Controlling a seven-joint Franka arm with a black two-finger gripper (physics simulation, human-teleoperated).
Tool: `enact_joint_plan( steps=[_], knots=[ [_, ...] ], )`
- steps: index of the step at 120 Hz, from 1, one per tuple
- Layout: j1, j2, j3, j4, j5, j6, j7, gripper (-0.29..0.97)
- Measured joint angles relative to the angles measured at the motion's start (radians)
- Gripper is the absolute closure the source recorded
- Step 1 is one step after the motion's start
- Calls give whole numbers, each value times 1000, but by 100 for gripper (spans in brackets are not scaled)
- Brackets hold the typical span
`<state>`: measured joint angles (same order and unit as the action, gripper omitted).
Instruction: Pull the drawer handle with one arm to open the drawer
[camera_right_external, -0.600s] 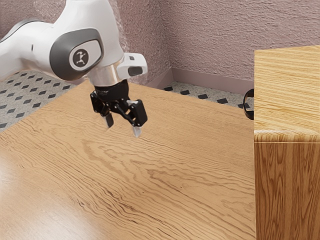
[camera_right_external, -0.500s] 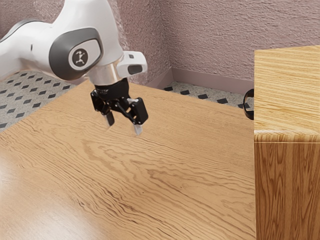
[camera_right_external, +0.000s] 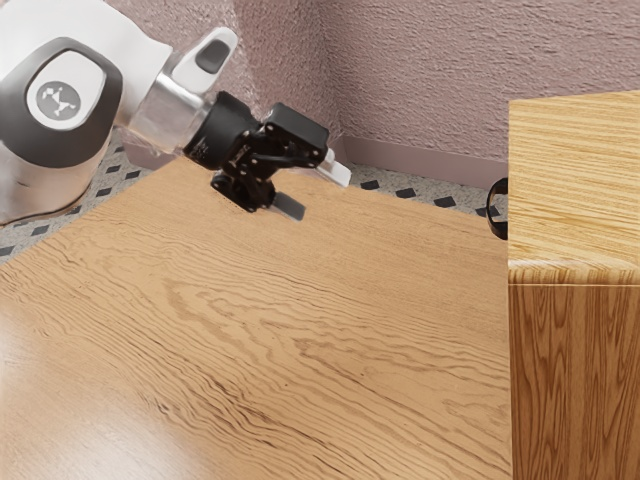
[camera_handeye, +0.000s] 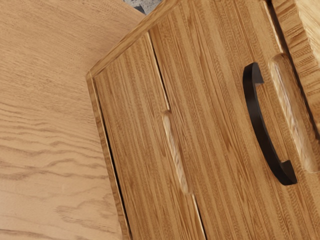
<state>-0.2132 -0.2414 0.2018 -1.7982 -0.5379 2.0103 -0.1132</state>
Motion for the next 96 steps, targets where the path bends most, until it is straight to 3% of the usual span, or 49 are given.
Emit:
enact_joint_plan(
  steps=[12,27,96],
  knots=[
    [-44,35,25,3,-89,56,4,0],
    [-68,64,25,3,-140,119,8,0],
    [-140,165,19,21,-207,258,19,0]
  ],
)
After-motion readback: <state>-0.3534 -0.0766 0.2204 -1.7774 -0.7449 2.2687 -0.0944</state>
